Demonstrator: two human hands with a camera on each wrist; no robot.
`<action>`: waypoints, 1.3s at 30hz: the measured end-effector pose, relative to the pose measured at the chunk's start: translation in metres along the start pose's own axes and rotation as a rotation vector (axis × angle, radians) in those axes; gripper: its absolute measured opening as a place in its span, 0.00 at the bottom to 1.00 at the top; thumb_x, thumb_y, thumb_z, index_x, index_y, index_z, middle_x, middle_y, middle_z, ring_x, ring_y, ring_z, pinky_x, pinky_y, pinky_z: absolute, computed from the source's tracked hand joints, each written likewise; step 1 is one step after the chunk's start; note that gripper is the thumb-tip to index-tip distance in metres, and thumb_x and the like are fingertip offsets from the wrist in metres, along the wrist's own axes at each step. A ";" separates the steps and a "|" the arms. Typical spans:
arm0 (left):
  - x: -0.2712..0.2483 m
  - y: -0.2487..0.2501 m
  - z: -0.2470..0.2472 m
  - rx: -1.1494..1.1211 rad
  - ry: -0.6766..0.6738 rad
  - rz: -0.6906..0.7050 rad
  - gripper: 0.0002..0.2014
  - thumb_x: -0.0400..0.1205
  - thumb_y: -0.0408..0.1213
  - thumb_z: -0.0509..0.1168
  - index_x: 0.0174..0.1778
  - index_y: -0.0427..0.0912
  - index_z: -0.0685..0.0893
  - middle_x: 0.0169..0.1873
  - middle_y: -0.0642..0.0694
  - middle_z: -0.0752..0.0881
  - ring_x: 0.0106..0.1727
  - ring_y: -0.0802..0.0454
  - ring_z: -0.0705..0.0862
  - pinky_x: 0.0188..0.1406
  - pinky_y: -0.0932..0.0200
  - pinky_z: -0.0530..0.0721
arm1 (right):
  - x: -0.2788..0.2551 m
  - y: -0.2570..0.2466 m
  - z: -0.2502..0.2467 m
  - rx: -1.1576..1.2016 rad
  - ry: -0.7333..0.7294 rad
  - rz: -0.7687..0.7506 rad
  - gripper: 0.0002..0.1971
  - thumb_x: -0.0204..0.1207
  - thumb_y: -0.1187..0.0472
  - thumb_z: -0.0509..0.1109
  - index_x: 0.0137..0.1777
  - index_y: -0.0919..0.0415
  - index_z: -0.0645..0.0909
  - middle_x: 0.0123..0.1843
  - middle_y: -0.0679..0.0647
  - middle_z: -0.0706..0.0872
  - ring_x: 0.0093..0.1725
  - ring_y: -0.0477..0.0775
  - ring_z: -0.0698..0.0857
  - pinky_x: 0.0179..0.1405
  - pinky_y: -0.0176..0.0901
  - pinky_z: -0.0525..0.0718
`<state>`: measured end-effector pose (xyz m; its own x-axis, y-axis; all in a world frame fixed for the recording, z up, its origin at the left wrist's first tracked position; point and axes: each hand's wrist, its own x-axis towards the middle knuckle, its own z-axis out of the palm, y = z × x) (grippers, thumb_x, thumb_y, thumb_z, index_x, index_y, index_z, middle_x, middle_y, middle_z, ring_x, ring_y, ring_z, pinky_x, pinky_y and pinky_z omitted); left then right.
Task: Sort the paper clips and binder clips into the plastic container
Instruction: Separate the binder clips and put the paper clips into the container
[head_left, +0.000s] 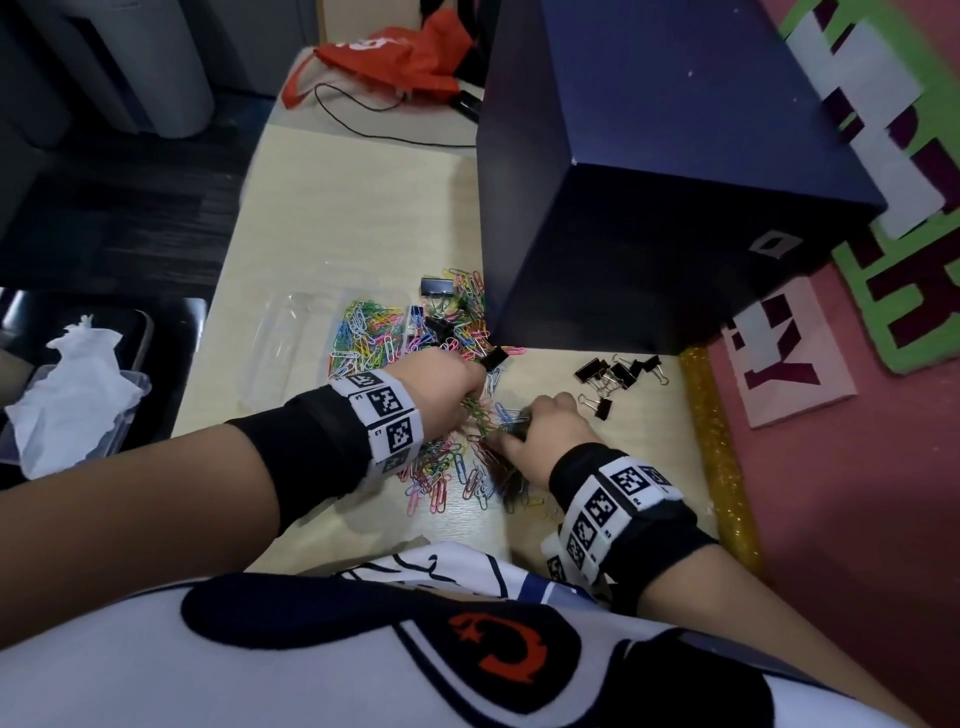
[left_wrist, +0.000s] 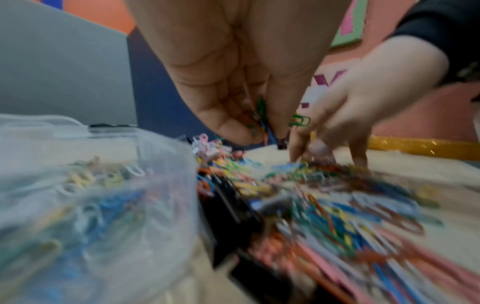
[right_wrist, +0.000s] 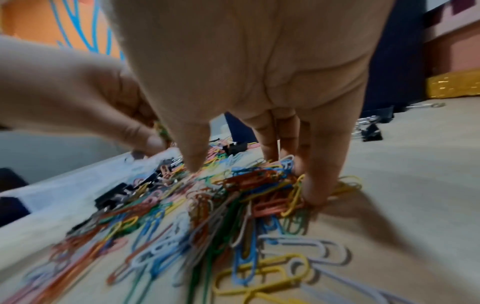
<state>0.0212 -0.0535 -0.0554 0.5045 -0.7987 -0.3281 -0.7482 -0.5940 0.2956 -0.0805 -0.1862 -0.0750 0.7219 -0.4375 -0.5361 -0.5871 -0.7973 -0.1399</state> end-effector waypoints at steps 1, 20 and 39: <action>-0.002 -0.003 -0.004 -0.020 0.040 -0.012 0.11 0.81 0.38 0.65 0.59 0.44 0.79 0.55 0.44 0.83 0.57 0.44 0.81 0.52 0.54 0.77 | -0.002 -0.003 0.000 -0.037 -0.013 -0.027 0.36 0.70 0.36 0.71 0.71 0.58 0.67 0.67 0.58 0.67 0.65 0.63 0.75 0.63 0.52 0.77; -0.032 -0.084 -0.034 -0.249 0.328 -0.519 0.04 0.77 0.37 0.67 0.44 0.50 0.86 0.36 0.53 0.83 0.44 0.51 0.82 0.44 0.60 0.78 | 0.018 -0.019 -0.029 -0.133 -0.040 -0.209 0.16 0.79 0.64 0.63 0.66 0.56 0.78 0.66 0.59 0.79 0.65 0.61 0.79 0.59 0.42 0.76; -0.036 -0.106 -0.012 -0.170 0.195 -0.617 0.08 0.78 0.29 0.64 0.45 0.49 0.77 0.43 0.46 0.86 0.46 0.45 0.82 0.38 0.56 0.76 | 0.036 -0.121 -0.067 0.027 0.104 -0.473 0.23 0.80 0.57 0.67 0.74 0.55 0.71 0.68 0.58 0.80 0.64 0.59 0.81 0.62 0.44 0.78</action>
<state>0.0878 0.0370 -0.0645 0.8990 -0.3008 -0.3183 -0.2273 -0.9417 0.2481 0.0407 -0.1332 -0.0214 0.9440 -0.0697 -0.3226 -0.1937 -0.9084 -0.3706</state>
